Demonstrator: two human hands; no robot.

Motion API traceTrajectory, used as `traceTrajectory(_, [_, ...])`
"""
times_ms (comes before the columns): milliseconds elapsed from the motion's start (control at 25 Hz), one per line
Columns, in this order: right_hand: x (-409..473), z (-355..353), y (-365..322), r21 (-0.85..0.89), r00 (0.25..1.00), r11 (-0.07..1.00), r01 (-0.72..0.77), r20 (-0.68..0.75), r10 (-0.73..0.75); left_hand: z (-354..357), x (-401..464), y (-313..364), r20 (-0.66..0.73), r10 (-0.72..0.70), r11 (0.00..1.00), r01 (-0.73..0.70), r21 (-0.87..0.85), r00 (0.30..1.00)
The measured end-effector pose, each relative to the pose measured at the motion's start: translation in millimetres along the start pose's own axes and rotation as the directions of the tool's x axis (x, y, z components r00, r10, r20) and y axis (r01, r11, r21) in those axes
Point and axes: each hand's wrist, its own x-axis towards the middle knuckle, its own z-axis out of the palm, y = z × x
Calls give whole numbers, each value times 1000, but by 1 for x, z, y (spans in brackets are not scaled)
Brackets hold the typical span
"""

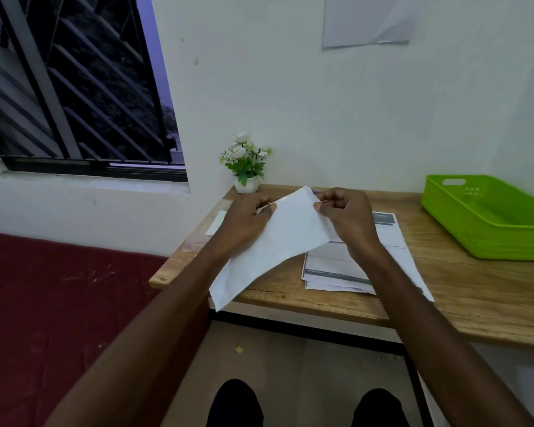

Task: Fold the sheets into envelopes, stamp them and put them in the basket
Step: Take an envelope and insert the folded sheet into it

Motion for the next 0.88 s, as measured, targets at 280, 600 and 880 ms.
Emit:
traceTrajectory(280, [38, -35, 3, 47, 959, 973, -226, 187, 214, 16, 49, 0, 116, 210, 814, -239, 529, 971])
traceTrajectory(600, [52, -49, 44, -160, 964, 955, -248, 54, 259, 71, 70, -20, 394, 18, 881, -201, 429, 919])
traceTrajectory(880, [64, -53, 49, -7, 956, 956, -292, 26, 293, 74, 69, -34, 474, 75, 873, -288, 393, 877])
